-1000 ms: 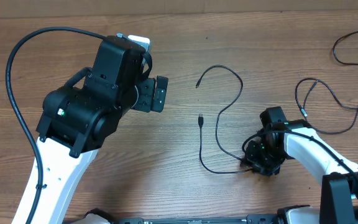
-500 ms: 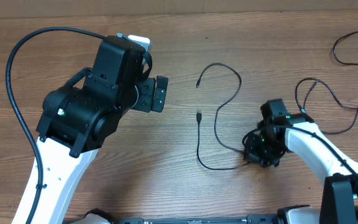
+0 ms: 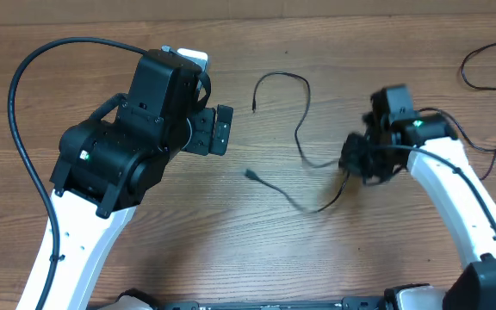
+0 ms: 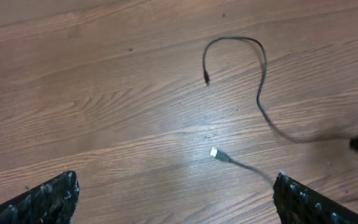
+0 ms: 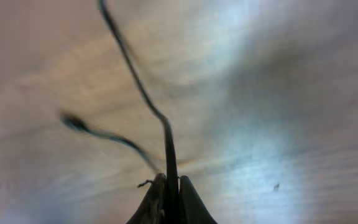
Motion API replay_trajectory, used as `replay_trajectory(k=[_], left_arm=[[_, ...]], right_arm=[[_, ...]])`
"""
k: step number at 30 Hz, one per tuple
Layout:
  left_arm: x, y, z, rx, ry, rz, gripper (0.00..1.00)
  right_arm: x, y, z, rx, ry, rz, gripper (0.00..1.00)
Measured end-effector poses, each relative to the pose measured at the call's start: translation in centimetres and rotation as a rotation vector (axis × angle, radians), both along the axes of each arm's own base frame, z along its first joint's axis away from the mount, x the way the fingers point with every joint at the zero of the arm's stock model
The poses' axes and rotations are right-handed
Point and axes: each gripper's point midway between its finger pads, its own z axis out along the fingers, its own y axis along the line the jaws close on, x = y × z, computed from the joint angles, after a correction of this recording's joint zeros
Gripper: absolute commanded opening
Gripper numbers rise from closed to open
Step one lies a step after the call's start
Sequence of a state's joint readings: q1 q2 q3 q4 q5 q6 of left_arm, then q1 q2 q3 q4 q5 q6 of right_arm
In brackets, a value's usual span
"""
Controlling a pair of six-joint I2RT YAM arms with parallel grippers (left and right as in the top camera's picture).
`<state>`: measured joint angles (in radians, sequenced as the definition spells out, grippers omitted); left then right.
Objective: Untangle cables
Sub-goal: 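Carry the black cable rightward with the right gripper and drop it on the pile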
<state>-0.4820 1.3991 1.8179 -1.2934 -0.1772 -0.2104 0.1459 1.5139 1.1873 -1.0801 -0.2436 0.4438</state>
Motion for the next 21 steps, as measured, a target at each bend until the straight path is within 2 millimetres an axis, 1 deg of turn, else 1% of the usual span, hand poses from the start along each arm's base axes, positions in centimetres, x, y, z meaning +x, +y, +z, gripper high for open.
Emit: replay_trajectory(k=[4, 7, 10, 12, 14, 15, 16, 17, 18, 21], left_arm=[[0.0, 0.0, 0.0, 0.0, 0.0, 0.0, 1.0], [0.0, 0.0, 0.0, 0.0, 0.0, 0.0, 1.0], [0.0, 0.0, 0.0, 0.0, 0.0, 0.0, 1.0], [0.0, 0.0, 0.0, 0.0, 0.0, 0.0, 0.99], [0.0, 0.0, 0.0, 0.0, 0.0, 0.0, 0.99], [0.0, 0.0, 0.0, 0.0, 0.0, 0.0, 1.0], [0.0, 0.0, 0.0, 0.0, 0.0, 0.0, 1.0], [0.0, 0.0, 0.0, 0.0, 0.0, 0.0, 1.0], [0.0, 0.0, 0.0, 0.0, 0.0, 0.0, 0.99], [0.0, 0.0, 0.0, 0.0, 0.0, 0.0, 1.0]], right_arm=[[3.3, -1.6, 4.2, -0.098, -0.14, -0.034, 0.04], [5.2, -3.2, 7.5, -0.182, -0.237, -0.073, 0.04], [6.6, -5.1, 10.4, -0.267, -0.319, -0.127, 0.04], [7.6, -6.9, 12.4, -0.334, -0.377, -0.18, 0.04], [8.3, -9.2, 14.1, -0.407, -0.43, -0.248, 0.04], [8.5, -10.4, 14.7, -0.439, -0.444, -0.281, 0.04], [8.5, -12.2, 15.1, -0.489, -0.451, -0.329, 0.04], [8.5, -12.8, 15.2, -0.504, -0.449, -0.344, 0.04], [8.3, -14.2, 15.2, -0.53, -0.443, -0.379, 0.04], [7.3, -19.5, 15.7, -0.605, -0.424, -0.52, 0.04]])
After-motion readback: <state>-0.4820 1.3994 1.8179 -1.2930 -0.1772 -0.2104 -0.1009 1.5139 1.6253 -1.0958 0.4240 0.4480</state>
